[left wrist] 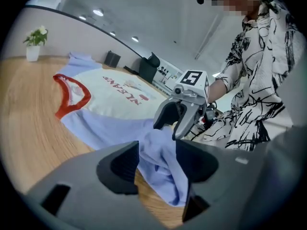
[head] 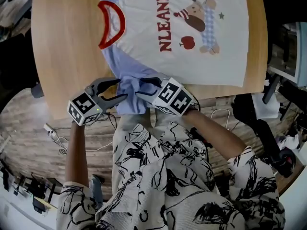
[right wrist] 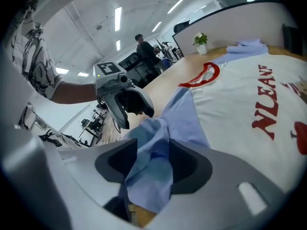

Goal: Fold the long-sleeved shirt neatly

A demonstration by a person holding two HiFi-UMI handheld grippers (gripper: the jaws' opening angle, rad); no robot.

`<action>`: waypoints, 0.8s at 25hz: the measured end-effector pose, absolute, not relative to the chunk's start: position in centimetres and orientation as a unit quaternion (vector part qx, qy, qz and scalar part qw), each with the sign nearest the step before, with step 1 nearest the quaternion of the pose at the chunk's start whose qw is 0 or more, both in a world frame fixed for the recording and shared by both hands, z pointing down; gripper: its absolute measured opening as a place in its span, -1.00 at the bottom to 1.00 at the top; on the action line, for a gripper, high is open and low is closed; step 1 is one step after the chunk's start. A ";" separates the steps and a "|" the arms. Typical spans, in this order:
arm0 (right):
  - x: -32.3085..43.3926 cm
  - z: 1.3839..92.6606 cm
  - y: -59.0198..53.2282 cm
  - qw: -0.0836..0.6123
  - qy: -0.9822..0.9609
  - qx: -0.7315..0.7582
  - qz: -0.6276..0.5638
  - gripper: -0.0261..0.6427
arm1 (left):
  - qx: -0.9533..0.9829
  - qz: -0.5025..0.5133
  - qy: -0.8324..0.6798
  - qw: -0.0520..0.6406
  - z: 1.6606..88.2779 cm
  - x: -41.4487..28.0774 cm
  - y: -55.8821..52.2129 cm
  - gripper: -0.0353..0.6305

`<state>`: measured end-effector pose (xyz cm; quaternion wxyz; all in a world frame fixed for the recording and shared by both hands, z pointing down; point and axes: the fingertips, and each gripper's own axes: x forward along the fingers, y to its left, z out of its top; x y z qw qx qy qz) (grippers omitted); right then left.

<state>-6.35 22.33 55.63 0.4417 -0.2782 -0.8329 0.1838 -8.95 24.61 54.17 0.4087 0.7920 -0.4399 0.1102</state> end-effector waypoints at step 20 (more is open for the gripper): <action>-5.1 47.9 24.6 0.320 -0.883 -0.343 -0.011 -0.84 | 0.832 0.031 -0.358 0.422 51.5 -8.6 24.3 -0.24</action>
